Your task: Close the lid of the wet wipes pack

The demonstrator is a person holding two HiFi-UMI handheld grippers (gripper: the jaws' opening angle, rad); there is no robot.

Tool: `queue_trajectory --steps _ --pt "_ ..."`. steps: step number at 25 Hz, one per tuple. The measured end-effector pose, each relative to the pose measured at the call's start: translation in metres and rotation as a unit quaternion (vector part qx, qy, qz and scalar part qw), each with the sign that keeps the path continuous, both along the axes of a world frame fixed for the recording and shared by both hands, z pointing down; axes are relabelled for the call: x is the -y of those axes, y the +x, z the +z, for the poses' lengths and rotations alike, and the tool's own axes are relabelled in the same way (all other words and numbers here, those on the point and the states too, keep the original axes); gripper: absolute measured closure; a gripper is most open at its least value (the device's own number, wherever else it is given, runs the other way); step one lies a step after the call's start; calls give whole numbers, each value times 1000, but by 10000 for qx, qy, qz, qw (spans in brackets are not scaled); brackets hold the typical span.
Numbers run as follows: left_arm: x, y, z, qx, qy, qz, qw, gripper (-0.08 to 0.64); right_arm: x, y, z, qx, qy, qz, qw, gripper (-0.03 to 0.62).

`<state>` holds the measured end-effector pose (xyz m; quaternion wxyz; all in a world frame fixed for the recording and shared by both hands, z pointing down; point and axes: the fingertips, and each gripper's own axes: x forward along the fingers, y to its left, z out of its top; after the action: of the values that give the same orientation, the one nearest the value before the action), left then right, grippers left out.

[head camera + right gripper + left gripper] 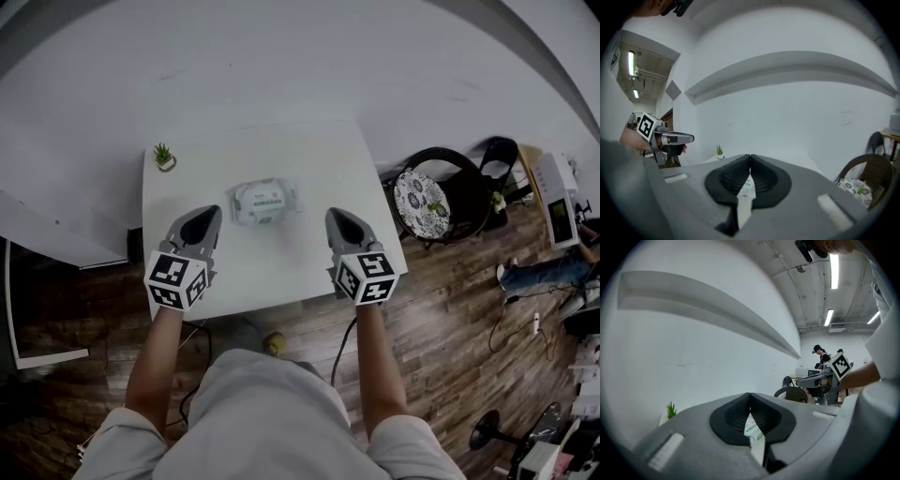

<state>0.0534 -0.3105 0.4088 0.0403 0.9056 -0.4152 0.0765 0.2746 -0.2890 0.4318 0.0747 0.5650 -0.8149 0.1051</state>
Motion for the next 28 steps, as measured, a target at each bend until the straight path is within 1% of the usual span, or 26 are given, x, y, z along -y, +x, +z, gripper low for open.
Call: queue_trajectory --steps 8,17,22,28 --pt "-17 -2 -27 -62 266 -28 9996 554 -34 21 -15 133 228 433 9987 588" --pt "-28 -3 -32 -120 376 -60 9992 554 -51 39 -22 211 349 831 9957 588" --pt "-28 -2 -36 -106 444 -40 9989 554 -53 46 -25 149 397 985 9942 588" --pt "-27 2 -38 -83 502 -17 9987 554 -54 49 -27 91 433 1014 9939 588"
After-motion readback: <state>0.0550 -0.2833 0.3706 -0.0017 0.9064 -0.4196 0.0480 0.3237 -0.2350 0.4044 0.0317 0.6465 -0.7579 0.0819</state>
